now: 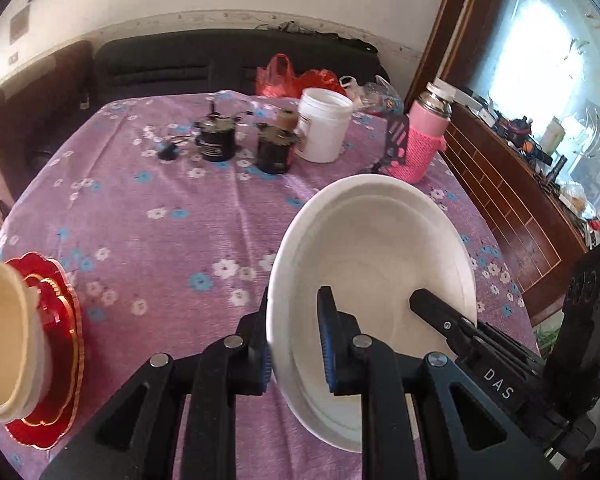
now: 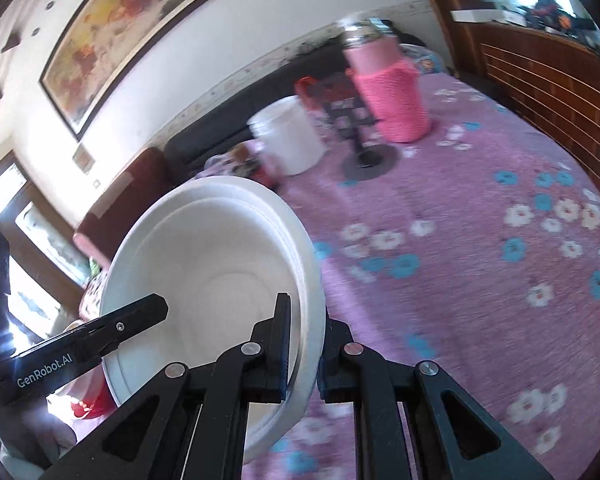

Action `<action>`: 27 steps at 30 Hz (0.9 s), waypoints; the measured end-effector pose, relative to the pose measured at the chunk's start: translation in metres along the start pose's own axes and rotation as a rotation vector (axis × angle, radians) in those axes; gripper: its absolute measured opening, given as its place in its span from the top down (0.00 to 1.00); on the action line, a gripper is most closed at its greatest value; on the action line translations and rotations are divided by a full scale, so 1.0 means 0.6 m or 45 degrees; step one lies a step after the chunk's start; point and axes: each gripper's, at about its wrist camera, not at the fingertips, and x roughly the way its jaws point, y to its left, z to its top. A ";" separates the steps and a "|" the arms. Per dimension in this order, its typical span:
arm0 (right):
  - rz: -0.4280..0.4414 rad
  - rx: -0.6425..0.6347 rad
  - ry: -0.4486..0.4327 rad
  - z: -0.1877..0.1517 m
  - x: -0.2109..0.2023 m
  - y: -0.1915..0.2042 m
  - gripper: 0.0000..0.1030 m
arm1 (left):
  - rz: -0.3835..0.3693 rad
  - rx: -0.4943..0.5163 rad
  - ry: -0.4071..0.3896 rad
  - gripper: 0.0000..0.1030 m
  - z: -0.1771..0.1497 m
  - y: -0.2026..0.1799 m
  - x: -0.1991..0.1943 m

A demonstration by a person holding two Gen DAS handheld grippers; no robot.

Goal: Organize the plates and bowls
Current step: 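Carry the small white bowl with both grippers over the bowl stack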

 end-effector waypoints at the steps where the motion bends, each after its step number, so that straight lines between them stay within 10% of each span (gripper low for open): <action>1: 0.022 -0.021 0.011 -0.003 0.003 0.024 0.89 | 0.013 -0.023 -0.019 0.83 -0.003 0.021 -0.018; 15: 0.205 -0.408 0.105 -0.054 0.064 0.351 0.89 | 0.192 -0.369 -0.222 0.83 -0.051 0.309 -0.205; 27: 0.228 -0.551 0.180 -0.106 0.121 0.496 0.88 | 0.380 -0.411 -0.291 0.83 -0.081 0.405 -0.244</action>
